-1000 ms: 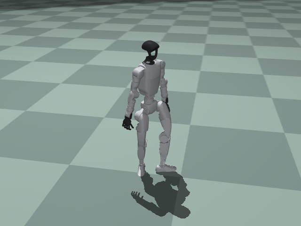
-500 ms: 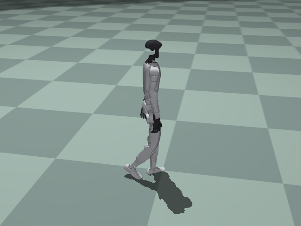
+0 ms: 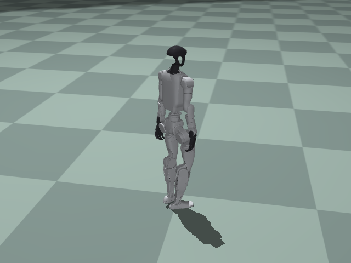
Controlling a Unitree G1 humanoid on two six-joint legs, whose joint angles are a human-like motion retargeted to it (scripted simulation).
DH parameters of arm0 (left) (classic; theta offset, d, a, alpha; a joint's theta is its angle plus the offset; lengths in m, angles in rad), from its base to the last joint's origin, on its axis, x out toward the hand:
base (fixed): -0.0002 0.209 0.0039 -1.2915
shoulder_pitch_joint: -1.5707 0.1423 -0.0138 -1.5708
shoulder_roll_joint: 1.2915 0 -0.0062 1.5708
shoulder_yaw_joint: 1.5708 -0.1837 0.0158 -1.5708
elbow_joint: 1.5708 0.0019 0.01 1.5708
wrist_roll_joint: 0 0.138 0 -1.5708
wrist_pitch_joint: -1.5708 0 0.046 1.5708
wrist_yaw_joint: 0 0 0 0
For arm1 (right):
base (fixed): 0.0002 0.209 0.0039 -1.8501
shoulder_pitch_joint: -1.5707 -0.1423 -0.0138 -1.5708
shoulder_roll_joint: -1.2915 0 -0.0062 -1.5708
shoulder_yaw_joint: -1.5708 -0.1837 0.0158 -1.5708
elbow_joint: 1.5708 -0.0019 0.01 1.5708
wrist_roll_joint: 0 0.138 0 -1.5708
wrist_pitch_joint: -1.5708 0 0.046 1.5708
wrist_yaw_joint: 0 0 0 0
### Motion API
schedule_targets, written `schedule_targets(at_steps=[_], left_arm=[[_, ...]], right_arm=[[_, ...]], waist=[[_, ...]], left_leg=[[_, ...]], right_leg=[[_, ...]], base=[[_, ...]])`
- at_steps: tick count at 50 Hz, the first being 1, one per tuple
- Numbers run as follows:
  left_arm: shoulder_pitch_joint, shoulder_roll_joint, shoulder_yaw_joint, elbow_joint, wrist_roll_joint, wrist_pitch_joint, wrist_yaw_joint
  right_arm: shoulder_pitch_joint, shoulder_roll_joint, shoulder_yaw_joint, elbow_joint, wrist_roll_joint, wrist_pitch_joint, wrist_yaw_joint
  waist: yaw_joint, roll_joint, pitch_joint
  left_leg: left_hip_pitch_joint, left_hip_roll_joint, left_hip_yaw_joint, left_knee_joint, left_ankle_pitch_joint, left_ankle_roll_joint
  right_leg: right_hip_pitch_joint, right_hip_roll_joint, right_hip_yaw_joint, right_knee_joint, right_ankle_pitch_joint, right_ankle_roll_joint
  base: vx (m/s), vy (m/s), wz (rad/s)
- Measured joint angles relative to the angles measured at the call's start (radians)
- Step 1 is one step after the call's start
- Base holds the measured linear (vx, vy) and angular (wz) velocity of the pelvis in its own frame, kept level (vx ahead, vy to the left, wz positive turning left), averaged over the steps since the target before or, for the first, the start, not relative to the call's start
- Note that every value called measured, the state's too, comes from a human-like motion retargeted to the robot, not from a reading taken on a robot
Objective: In place motions
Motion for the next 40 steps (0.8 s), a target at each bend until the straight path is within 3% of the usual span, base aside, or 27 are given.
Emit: schedule_targets(at_steps=[5,10,15,18,25,30,36,40], left_arm=[[0.025,0.002,-0.009,0.023,0.032,0.002,0.013],[0.041,-0.02,0.016,0.004,0.017,0.0,-0.001],[0.028,-0.029,0.008,-0.011,0.002,-0.005,-0.005],[0.005,-0.022,-0.019,-0.019,0.003,-0.005,-0.013],[-0.044,0.032,-0.074,-0.05,0.029,-0.005,-0.045],[-0.045,0.067,-0.084,-0.049,0.067,-0.003,-0.018],[-0.017,0.067,-0.044,-0.049,0.039,-0.006,-0.029],[-0.001,0.058,-0.019,-0.043,0.056,-0.003,-0.013]], right_arm=[[-0.009,0.008,-0.019,-0.018,0.039,-0.007,0.008],[-0.003,0.004,-0.01,-0.012,0.026,-0.008,0.015],[0.009,0.001,0.001,0.01,0.015,-0.009,0.019],[0.006,-0.002,-0.008,0.02,0.003,-0.008,0.026],[-0.014,-0.014,0.021,0.033,0.029,-0.014,0.009],[0.013,-0.033,0.0,0.046,0.016,-0.014,0.028],[0.008,-0.071,-0.013,0.069,0.024,-0.005,0.013],[-0.012,-0.091,-0.036,0.104,0.057,0.005,0.002]], waist=[[0.043,-0.022,-0.014],[0.078,-0.023,-0.019],[0.109,-0.015,-0.012],[0.078,-0.014,0.003],[-0.082,0.016,0.032],[-0.071,0.02,0.024],[-0.074,0.047,0.004],[-0.086,0.08,-0.015]], left_leg=[[-0.017,-0.013,0.003,0.086,-0.044,0.021],[-0.04,-0.052,-0.15,0.148,0.002,0.04],[-0.015,-0.084,-0.409,0.108,0.069,-0.032],[0.002,-0.052,-0.252,0.068,0.067,0.006],[0.004,0.021,-0.043,0.016,0.073,-0.022],[0.019,0.05,0.155,-0.01,0.047,-0.019],[0.043,0.096,0.436,-0.066,0.01,-0.048],[0.053,0.127,0.592,-0.086,-0.023,-0.071]], right_leg=[[0.001,-0.01,0.056,-0.009,0.02,0.006],[-0.01,-0.005,0.164,-0.012,0.055,0.016],[-0.039,0.034,0.3,-0.001,0.092,0.013],[-0.059,0.052,0.353,0.011,0.116,0.005],[-0.148,0.114,0.408,0.06,0.113,-0.015],[-0.176,0.061,0.244,0.048,0.056,-0.014],[-0.155,-0.055,-0.245,0.059,0.019,-0.013],[-0.109,-0.083,-0.547,0.082,0.01,-0.035]], base=[[0.06,-0.04,-0.38],[0.04,0.03,-0.97],[0.0,0.04,-1.37],[-0.11,0.04,-1.04],[-0.31,0.1,-1.33],[-0.29,0.12,-2.56],[-0.5,0.1,-3.19],[-0.52,0.08,-3.08]])
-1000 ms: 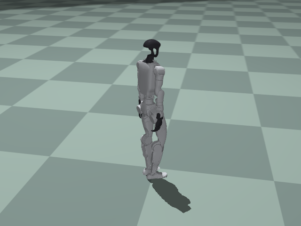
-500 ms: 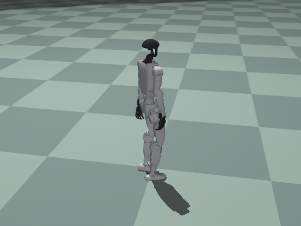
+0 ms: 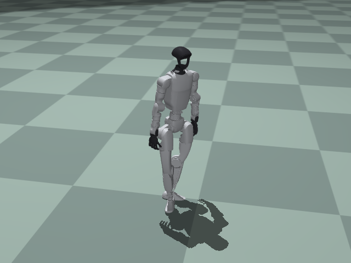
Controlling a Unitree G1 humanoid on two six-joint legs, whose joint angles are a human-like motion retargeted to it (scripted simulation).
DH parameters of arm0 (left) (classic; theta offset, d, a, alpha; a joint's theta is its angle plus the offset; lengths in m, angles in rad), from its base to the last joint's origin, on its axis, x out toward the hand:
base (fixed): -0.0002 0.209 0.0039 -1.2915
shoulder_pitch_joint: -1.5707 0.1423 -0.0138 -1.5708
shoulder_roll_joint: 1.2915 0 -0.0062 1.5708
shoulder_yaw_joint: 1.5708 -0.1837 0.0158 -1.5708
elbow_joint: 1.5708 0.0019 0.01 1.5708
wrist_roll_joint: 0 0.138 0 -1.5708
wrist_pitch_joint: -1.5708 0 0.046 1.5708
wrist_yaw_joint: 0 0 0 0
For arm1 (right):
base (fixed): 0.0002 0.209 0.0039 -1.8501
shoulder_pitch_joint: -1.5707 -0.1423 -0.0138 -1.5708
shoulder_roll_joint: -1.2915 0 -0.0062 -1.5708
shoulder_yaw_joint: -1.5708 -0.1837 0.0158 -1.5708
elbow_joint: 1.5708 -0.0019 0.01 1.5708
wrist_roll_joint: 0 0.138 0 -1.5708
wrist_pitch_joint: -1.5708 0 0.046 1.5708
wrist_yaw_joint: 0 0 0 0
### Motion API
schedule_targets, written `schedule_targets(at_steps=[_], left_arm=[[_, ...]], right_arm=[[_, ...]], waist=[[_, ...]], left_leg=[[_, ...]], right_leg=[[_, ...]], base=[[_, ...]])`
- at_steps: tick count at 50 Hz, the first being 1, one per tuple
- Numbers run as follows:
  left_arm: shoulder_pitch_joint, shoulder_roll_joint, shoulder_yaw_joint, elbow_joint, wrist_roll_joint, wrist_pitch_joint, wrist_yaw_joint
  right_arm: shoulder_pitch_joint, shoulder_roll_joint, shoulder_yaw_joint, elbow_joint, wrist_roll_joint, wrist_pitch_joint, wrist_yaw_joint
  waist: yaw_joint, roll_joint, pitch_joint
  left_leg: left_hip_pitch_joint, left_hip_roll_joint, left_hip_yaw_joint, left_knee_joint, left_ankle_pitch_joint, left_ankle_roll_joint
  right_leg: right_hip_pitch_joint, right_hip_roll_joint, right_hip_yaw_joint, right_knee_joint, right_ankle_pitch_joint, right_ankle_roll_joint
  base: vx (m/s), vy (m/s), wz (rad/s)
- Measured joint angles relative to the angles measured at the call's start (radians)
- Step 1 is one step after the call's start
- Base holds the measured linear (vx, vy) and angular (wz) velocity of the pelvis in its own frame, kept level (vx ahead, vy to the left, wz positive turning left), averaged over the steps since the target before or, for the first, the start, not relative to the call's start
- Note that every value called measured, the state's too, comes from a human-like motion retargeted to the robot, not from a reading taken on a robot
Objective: In place motions
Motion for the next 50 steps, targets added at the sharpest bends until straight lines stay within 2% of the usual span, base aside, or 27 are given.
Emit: schedule_targets(at_steps=[2,5,7,9,12,18,20,22,23,25,27,28,30,33,35,40,42,43,45,47,50], left_arm=[[0.008,-0.008,0.0,0.003,0.002,0.001,0.001],[0.011,-0.017,-0.009,0.001,0.01,0.003,-0.003],[0.006,-0.023,-0.019,-0.006,0.016,0.005,-0.004],[0.003,-0.03,-0.034,-0.017,0.013,0.004,-0.005],[-0.005,-0.04,-0.061,-0.037,0.001,0.002,-0.014],[-0.024,-0.074,-0.074,-0.091,-0.005,-0.003,-0.039],[-0.019,-0.085,-0.071,-0.109,-0.008,-0.011,-0.049],[-0.011,-0.087,-0.073,-0.126,-0.012,-0.018,-0.054],[-0.006,-0.084,-0.078,-0.136,-0.013,-0.021,-0.055],[0.008,-0.077,-0.088,-0.15,-0.016,-0.025,-0.054],[0.018,-0.068,-0.098,-0.158,-0.026,-0.026,-0.051],[0.019,-0.066,-0.098,-0.158,-0.034,-0.026,-0.048],[0.016,-0.066,-0.09,-0.15,-0.05,-0.024,-0.041],[0.011,-0.069,-0.063,-0.128,-0.063,-0.019,-0.042],[0.016,-0.07,-0.053,-0.119,-0.062,-0.017,-0.04],[0.036,-0.065,-0.059,-0.081,-0.042,-0.013,-0.019],[0.044,-0.069,-0.059,-0.06,-0.033,-0.008,-0.018],[0.05,-0.072,-0.056,-0.053,-0.031,-0.004,-0.02],[0.045,-0.079,-0.048,-0.043,-0.028,0.006,-0.027],[0.025,-0.086,-0.049,-0.046,-0.035,0.007,-0.024],[0.006,-0.09,-0.053,-0.076,-0.032,-0.005,-0.034]], right_arm=[[-0.003,-0.006,-0.016,0.02,0.021,0.005,-0.008],[-0.002,-0.013,-0.042,0.054,0.062,0.01,-0.023],[-0.004,-0.017,-0.059,0.085,0.089,0.013,-0.03],[-0.001,-0.02,-0.072,0.113,0.103,0.018,-0.035],[0.009,-0.021,-0.089,0.142,0.111,0.026,-0.043],[0.04,-0.024,-0.108,0.168,0.122,0.028,-0.034],[0.046,-0.02,-0.108,0.179,0.131,0.03,-0.04],[0.043,-0.007,-0.103,0.187,0.143,0.035,-0.05],[0.039,0.002,-0.099,0.186,0.147,0.036,-0.054],[0.035,0.017,-0.089,0.173,0.143,0.035,-0.053],[0.024,0.029,-0.068,0.134,0.116,0.036,-0.037],[0.015,0.034,-0.052,0.106,0.098,0.034,-0.027],[-0.009,0.04,-0.015,0.038,0.063,0.025,-0.009],[-0.05,0.044,0.056,-0.079,0.019,0.0,0.021],[-0.066,0.045,0.09,-0.137,0.001,-0.013,0.039],[-0.083,0.062,0.133,-0.225,-0.012,-0.039,0.06],[-0.075,0.064,0.136,-0.223,-0.01,-0.043,0.068],[-0.071,0.065,0.137,-0.212,-0.014,-0.042,0.073],[-0.067,0.068,0.128,-0.18,-0.02,-0.032,0.073],[-0.067,0.066,0.1,-0.128,0.0,-0.021,0.045],[-0.063,0.046,0.063,-0.014,0.049,-0.019,0.017]], waist=[[-0.012,0.016,-0.017],[-0.024,0.022,-0.032],[-0.011,0.01,-0.033],[-0.008,0.002,-0.039],[-0.05,0.008,-0.044],[-0.1,0.036,-0.05],[-0.095,0.02,-0.068],[-0.08,-0.026,-0.076],[-0.06,-0.061,-0.076],[-0.019,-0.101,-0.076],[0.031,-0.109,-0.066],[0.05,-0.109,-0.054],[0.079,-0.113,-0.023],[0.097,-0.11,0.013],[0.104,-0.095,0.025],[0.136,-0.007,0.043],[0.111,0.012,0.043],[0.072,0.011,0.034],[0.026,0.02,0.025],[-0.011,0.016,0.031],[0.035,0.013,0.048]], left_leg=[[-0.006,0.02,0.052,0.012,-0.02,-0.008],[0.0,0.036,0.133,0.037,-0.051,-0.023],[0.02,0.03,0.198,0.051,-0.072,-0.036],[0.037,0.03,0.253,0.069,-0.088,-0.05],[0.057,0.042,0.29,0.101,-0.1,-0.064],[0.134,0.049,0.314,0.134,-0.068,-0.084],[0.151,0.05,0.301,0.182,-0.025,-0.06],[0.142,0.056,0.234,0.294,0.024,0.023],[0.115,0.064,0.169,0.391,0.04,0.084],[0.048,0.078,0.051,0.552,0.055,0.147],[-0.056,0.049,-0.136,0.685,0.043,0.111],[-0.108,-0.006,-0.256,0.716,0.05,0.077],[-0.174,-0.085,-0.395,0.741,0.037,0.05],[-0.21,-0.078,-0.419,0.651,-0.04,0.063],[-0.212,-0.082,-0.461,0.54,-0.069,0.04],[-0.159,-0.168,-0.932,0.176,-0.065,-0.141],[-0.122,-0.14,-0.922,0.103,0.034,-0.174],[-0.114,-0.113,-0.833,0.13,-0.014,-0.17],[-0.09,-0.054,-0.63,0.11,-0.014,-0.167],[-0.067,-0.088,-0.731,0.098,0.002,-0.168],[-0.041,-0.097,-0.707,0.091,0.009,-0.15]], right_leg=[[0.028,-0.001,-0.126,0.0,0.016,-0.014],[0.069,0.0,-0.27,-0.032,0.113,-0.037],[0.057,0.005,-0.219,-0.05,0.186,-0.051],[0.033,0.014,-0.139,-0.054,0.214,-0.077],[0.027,0.026,-0.093,-0.061,0.2,-0.094],[0.033,0.035,0.031,-0.035,0.163,-0.072],[0.035,0.024,0.087,-0.041,0.159,-0.073],[0.045,-0.014,0.141,-0.052,0.164,-0.081],[0.046,-0.04,0.19,-0.053,0.166,-0.086],[0.044,-0.061,0.269,-0.055,0.171,-0.095],[0.04,-0.045,0.342,-0.066,0.188,-0.11],[0.041,-0.033,0.374,-0.074,0.199,-0.117],[0.045,-0.02,0.434,-0.086,0.221,-0.128],[0.049,0.013,0.553,-0.11,0.255,-0.136],[0.058,0.045,0.608,-0.123,0.268,-0.141],[0.111,0.197,0.729,-0.13,0.276,-0.146],[0.142,0.22,0.746,-0.119,0.265,-0.138],[0.147,0.211,0.734,-0.111,0.259,-0.13],[0.152,0.221,0.725,-0.098,0.249,-0.128],[0.17,0.218,0.706,-0.101,0.243,-0.124],[0.194,0.223,0.766,-0.094,0.243,-0.116]], base=[[-0.57,-0.01,-2.61],[-0.4,0.0,-2.39],[-0.37,-0.04,-2.43],[-0.27,-0.05,-2.06],[-0.3,-0.1,-1.12],[-0.11,-0.06,-1.03],[0.08,-0.11,-1.27],[0.05,-0.19,-1.54],[0.09,-0.16,-1.91],[0.08,-0.2,-2.01],[0.02,-0.2,-2.27],[-0.06,-0.11,-2.32],[-0.16,-0.14,-2.27],[-0.14,-0.08,-2.19],[-0.02,-0.02,-1.86],[0.11,-0.01,-1.73],[0.33,0.03,-0.53],[0.3,0.03,0.15],[0.16,0.02,0.29],[0.02,0.01,0.14],[0.15,0.03,-0.8]])
